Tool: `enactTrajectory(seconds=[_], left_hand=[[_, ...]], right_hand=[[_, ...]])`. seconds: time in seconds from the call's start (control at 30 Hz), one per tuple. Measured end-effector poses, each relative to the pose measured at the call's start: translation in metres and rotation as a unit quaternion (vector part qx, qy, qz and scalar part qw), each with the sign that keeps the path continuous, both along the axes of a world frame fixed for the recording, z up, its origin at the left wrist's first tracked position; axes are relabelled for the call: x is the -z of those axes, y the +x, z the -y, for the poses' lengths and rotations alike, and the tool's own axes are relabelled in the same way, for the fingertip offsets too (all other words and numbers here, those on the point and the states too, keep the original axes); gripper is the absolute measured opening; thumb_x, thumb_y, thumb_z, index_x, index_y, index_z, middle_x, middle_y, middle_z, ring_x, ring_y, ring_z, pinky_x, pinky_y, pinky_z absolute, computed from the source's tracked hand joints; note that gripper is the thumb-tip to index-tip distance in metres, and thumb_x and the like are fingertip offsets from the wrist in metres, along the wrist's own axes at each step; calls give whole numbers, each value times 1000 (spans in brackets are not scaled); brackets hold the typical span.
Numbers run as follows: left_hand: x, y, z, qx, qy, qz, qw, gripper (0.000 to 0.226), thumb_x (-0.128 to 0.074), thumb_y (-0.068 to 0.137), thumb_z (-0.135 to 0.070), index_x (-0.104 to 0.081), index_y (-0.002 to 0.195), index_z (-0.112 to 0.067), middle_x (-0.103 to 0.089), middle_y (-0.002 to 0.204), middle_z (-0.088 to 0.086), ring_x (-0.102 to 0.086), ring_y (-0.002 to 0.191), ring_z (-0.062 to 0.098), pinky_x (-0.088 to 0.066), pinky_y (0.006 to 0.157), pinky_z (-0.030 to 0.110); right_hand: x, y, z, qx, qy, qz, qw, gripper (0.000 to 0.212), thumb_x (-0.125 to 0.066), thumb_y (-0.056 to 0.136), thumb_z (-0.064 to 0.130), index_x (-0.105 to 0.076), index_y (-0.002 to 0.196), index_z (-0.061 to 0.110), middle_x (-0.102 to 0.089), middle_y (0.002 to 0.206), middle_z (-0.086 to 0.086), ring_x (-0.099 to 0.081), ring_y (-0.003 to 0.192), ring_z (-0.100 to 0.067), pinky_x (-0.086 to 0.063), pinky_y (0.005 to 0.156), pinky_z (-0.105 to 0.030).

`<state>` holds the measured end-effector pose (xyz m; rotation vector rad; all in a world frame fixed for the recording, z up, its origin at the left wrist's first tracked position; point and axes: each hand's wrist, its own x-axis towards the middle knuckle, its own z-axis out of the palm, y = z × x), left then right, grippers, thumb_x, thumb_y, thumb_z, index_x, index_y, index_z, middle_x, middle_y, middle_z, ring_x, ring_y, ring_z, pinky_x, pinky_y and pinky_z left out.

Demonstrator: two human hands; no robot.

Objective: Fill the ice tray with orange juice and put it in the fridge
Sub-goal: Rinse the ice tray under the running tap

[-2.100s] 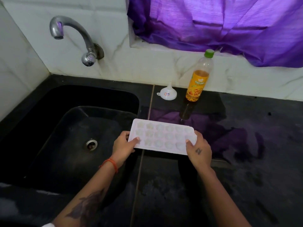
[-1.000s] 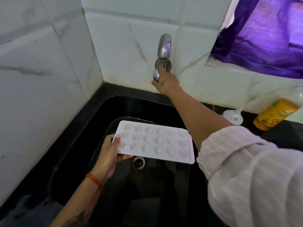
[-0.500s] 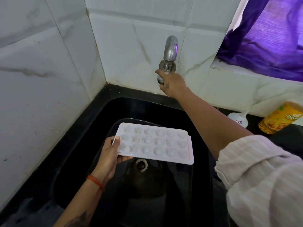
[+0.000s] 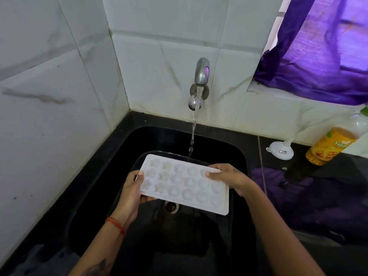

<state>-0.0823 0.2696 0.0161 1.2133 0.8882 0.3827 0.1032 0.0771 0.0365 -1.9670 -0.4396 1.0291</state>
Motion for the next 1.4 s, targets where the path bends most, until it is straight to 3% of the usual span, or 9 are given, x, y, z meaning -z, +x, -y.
enactTrajectory(seconds=[0.13,0.27,0.43,0.5,0.6,0.73,0.97,1.13,1.4], left_hand=[[-8,9,-5,54,-28,-31,998,36,-27,100,-47,-51,114,-26,-61,115,4,-60,102,22,-52,81,40],[-18,33,-20,11,-308,59,949,62,-30,93,-61,-46,127,-11,-51,117,26,-51,115,44,-52,87,54],[-32,51,-23,-44,-352,164,920,40,-36,101,-12,-40,135,7,-54,127,30,-54,118,36,-45,92,48],[-33,53,-18,-33,-331,153,930,33,-30,100,-2,-43,129,8,-55,127,26,-52,122,36,-39,97,50],[-27,54,-14,-22,-301,147,942,32,-27,99,0,-47,124,2,-57,124,22,-56,114,34,-39,100,50],[-23,51,-11,11,-259,150,954,31,-27,100,0,-57,105,-6,-65,105,14,-63,96,27,-48,97,46],[-7,44,-31,7,-202,61,977,44,-27,93,10,-47,131,0,-59,115,14,-60,92,23,-54,80,34],[3,50,-25,21,-189,-22,982,26,-35,96,4,-54,113,-3,-61,89,11,-63,73,19,-55,49,25],[-2,78,-11,46,-130,-65,988,29,-44,97,-6,-54,124,-2,-60,123,17,-62,85,19,-57,60,29]], right_hand=[[-7,-1,4,44,131,101,985,12,-72,81,15,-72,92,21,-73,95,-1,-69,92,-19,-55,78,-29],[-19,-1,-8,46,197,354,913,22,-78,70,2,-76,82,20,-70,92,12,-61,89,5,-40,82,-4],[-5,5,-4,63,179,485,854,18,-77,69,11,-78,81,25,-65,113,8,-49,112,-14,-35,98,-19],[0,7,4,62,160,444,880,28,-74,69,2,-77,84,26,-55,129,2,-44,122,-15,-33,104,-27],[-5,4,13,141,211,161,954,45,-60,62,0,-72,97,26,-49,135,2,-45,125,-17,-39,98,-27],[-1,12,13,314,251,-62,913,51,-58,88,10,-45,136,19,-58,125,-4,-61,107,-24,-53,78,-32],[-27,4,-3,226,264,23,937,41,-66,86,12,-57,125,11,-71,107,-5,-70,94,-21,-58,77,-34],[-51,1,-29,179,235,120,948,51,-72,81,18,-54,129,17,-69,111,0,-68,98,-15,-57,83,-36],[-47,26,2,246,251,60,934,40,-67,85,10,-59,124,8,-71,106,-5,-70,92,-17,-57,82,-32]])
